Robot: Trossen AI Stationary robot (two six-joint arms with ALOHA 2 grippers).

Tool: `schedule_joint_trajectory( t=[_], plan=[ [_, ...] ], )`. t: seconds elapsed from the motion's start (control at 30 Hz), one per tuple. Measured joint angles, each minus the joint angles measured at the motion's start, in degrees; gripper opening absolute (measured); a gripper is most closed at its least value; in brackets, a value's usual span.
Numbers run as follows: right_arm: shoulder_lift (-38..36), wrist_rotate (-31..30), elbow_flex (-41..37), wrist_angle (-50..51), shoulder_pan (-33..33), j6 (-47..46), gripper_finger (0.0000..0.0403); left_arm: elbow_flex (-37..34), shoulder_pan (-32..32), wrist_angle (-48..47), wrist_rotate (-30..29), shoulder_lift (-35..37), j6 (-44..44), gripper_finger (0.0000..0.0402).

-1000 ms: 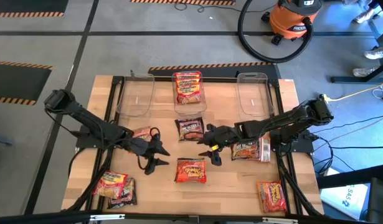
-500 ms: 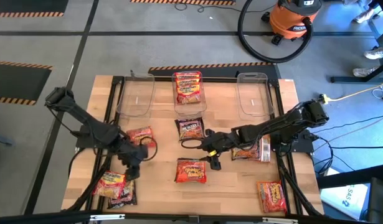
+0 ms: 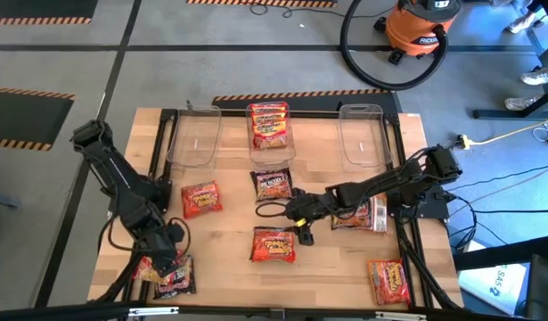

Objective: Sort Maruchan noodles
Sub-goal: Put the red noodle pack into the middle transparent bin

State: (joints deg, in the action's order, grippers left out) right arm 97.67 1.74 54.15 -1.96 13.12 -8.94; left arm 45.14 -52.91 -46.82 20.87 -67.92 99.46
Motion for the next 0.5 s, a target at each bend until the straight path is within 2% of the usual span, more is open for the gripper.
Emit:
schedule_joint_trajectory(
  t=[0.13, 0.3, 0.4, 0.5],
  plan=[
    [0.0, 0.2, 0.0, -0.6, 0.0, 0.3, 0.0237, -3.3, -1.5, 5.5, -0.9, 0.0, 2.0, 0.0195],
    [0.0, 0.2, 0.0, -1.3, 0.0, 0.4, 0.0237, -7.4, -1.3, 12.7, -6.1, 0.0, -0.7, 0.0195],
    [0.0, 0.1, 0.0, -1.4, 0.0, 0.4, 0.0237, -8.4, 0.2, 16.0, -11.4, 0.0, -4.7, 0.0195],
    [0.0, -0.8, 0.0, -1.4, 0.0, 0.4, 0.0237, -8.8, 1.7, 17.6, -19.4, -0.1, -10.3, 0.0195]
  ],
)
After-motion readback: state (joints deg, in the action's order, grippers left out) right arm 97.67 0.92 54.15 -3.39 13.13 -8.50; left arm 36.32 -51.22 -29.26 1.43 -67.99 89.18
